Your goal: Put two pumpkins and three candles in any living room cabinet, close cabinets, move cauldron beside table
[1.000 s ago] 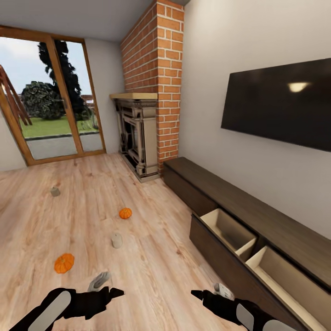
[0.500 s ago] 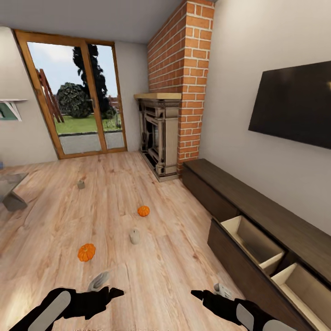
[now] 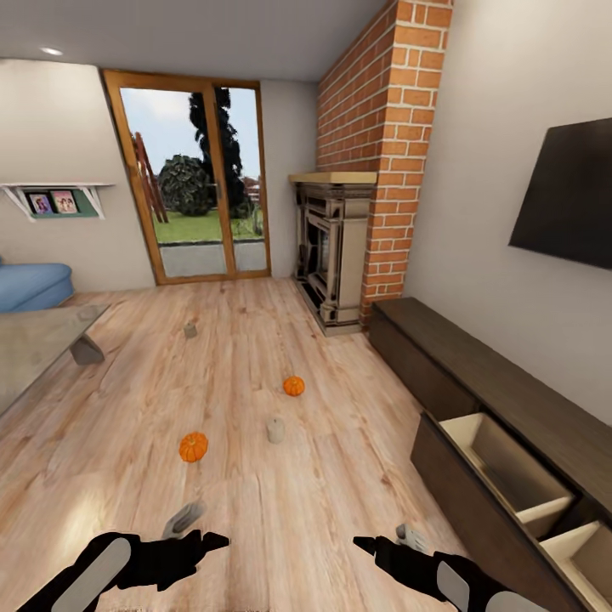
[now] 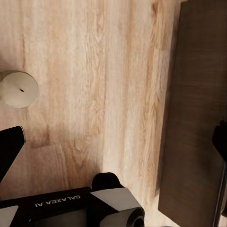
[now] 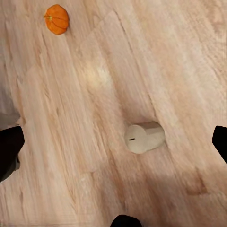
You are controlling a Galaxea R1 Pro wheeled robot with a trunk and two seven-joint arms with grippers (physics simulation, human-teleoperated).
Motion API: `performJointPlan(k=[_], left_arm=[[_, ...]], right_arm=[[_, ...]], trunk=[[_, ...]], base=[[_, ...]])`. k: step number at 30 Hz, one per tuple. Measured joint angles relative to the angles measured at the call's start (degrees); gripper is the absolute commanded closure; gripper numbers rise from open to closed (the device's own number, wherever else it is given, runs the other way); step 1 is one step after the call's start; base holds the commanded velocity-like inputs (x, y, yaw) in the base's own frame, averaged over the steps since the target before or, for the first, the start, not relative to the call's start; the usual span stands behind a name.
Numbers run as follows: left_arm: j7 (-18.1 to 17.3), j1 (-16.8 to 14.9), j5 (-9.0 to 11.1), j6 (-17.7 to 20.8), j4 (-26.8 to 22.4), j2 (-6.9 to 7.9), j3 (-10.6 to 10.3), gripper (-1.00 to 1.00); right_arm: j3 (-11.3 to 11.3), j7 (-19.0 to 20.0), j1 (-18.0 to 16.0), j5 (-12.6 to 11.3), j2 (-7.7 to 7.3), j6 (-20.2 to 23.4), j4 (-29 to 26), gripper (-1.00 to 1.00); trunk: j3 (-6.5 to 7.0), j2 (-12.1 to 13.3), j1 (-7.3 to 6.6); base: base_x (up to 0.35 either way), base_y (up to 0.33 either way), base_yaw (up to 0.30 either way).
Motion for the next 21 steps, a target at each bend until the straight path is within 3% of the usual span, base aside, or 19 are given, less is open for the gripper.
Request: performJointPlan(k=[15,21], left_arm=[[0.00,0.00,0.00,0.01,0.00,0.00,0.00,-1.00],[-0.01,-0.02,0.00,0.07,0.01,-0.01,-0.02,-1.00]], right_arm=[[-0.05,0.07,0.01,0.00,-0.06,0.00,0.03,-1.00],[-0.08,0.14,0.02,-0.05,-0.18,-0.14,0.01,-1.00]], trunk=[[0.00,0.00,0.00],[0.00,0.00,0.00]], base=[[-0.055,-0.102,0.291],[-0.002,0.043,0.107]])
